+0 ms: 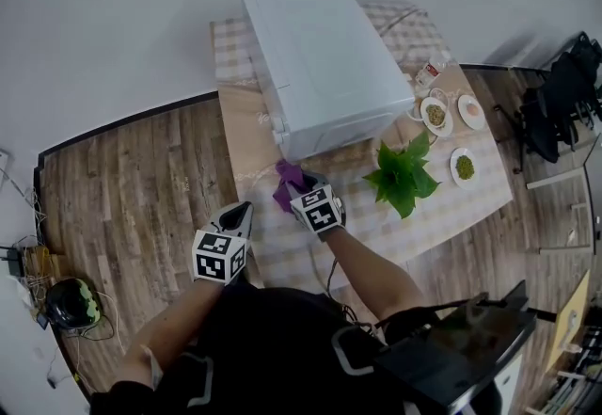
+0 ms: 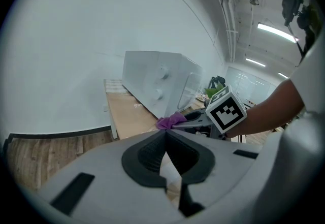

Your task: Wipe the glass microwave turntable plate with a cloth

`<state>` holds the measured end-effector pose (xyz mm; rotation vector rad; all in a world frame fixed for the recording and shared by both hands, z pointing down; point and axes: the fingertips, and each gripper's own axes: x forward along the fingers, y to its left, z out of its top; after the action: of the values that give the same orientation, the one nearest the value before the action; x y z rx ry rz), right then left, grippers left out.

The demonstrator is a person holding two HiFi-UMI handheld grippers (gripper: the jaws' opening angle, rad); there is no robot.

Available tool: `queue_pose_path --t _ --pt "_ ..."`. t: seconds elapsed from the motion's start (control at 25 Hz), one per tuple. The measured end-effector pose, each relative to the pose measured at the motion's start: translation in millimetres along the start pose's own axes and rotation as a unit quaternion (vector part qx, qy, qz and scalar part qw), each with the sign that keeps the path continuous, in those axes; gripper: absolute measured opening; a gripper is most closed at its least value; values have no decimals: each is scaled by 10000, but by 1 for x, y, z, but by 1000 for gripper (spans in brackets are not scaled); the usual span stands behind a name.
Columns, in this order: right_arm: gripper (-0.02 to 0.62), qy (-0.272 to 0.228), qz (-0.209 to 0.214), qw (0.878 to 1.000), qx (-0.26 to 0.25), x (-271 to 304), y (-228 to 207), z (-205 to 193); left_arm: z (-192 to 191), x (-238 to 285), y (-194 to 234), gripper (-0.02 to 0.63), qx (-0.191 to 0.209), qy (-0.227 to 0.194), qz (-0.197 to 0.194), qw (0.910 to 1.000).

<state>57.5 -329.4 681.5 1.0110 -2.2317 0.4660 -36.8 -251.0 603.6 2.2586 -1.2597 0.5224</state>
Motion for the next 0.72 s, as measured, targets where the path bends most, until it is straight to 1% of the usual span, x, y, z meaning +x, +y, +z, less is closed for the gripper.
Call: queue_pose_path --t 0.12,0.24,0.44,0.6,0.72 --pt "100 56 -138 9999 38 -8 -12 -5 0 0 -2 9 -22 0 -33 10000" --pt "100 125 -336 9993 131 -16 -26 -12 0 -2 -3 9 -212 -1 -68 9998" --pt "100 196 -648 9972 329 -26 -51 -24 0 -3 -4 9 -144 -15 -70 9999" --pt "100 289 -788 9951 524 -34 -54 -29 -3 -8 -3 9 -134 -30 -34 9999" --pt "100 169 -773 9956 509 -39 -45 -21 -4 -12 -1 9 -163 -61 -22 9998"
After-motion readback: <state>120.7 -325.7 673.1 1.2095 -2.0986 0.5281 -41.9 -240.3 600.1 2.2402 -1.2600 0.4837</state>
